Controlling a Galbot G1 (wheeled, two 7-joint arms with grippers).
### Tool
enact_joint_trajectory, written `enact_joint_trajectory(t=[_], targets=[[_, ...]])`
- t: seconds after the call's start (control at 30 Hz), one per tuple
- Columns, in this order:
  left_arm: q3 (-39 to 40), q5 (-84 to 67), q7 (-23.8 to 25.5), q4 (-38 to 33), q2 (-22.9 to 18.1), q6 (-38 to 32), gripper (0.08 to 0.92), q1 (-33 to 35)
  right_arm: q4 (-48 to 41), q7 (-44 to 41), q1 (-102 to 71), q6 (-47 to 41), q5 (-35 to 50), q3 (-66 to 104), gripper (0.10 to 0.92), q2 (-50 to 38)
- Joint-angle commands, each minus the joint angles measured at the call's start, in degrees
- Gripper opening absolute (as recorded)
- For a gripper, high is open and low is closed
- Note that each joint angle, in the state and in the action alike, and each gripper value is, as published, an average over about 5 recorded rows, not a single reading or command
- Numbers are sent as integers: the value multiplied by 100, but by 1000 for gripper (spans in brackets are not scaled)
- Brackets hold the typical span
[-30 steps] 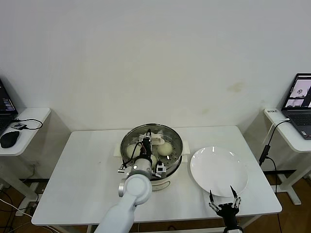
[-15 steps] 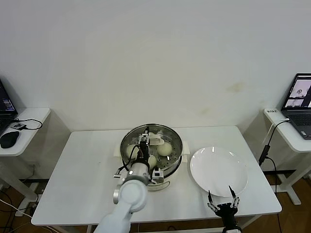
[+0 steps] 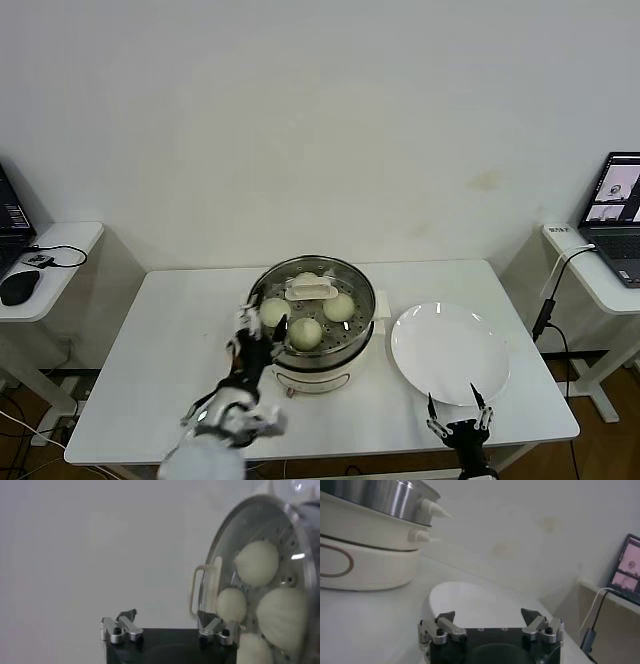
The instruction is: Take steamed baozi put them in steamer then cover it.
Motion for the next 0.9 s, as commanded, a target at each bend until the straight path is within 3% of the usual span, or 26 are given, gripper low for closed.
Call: enact_joint_trajectory(t=[0.03,0.23,0.5,0.9], targets=[[-2514,-6586,-1894,-93,270,-2902,822,2408,297,-71,-206,-61,530,-270,823,-414],[-2409,-7839,-1991,212,119,-2648,823,2900,675,-187,-548,-254,1147,-485,823,-1010],[-2075,-7660,-2038,548,-263,-2941,823,3047,837,-309,-932,-407,1856,-476,823,-1710],[-1955,-7025,-1648,835,-464,-3231,823,3198,909,-334,-873,-538,2153,-766,823,-1740]])
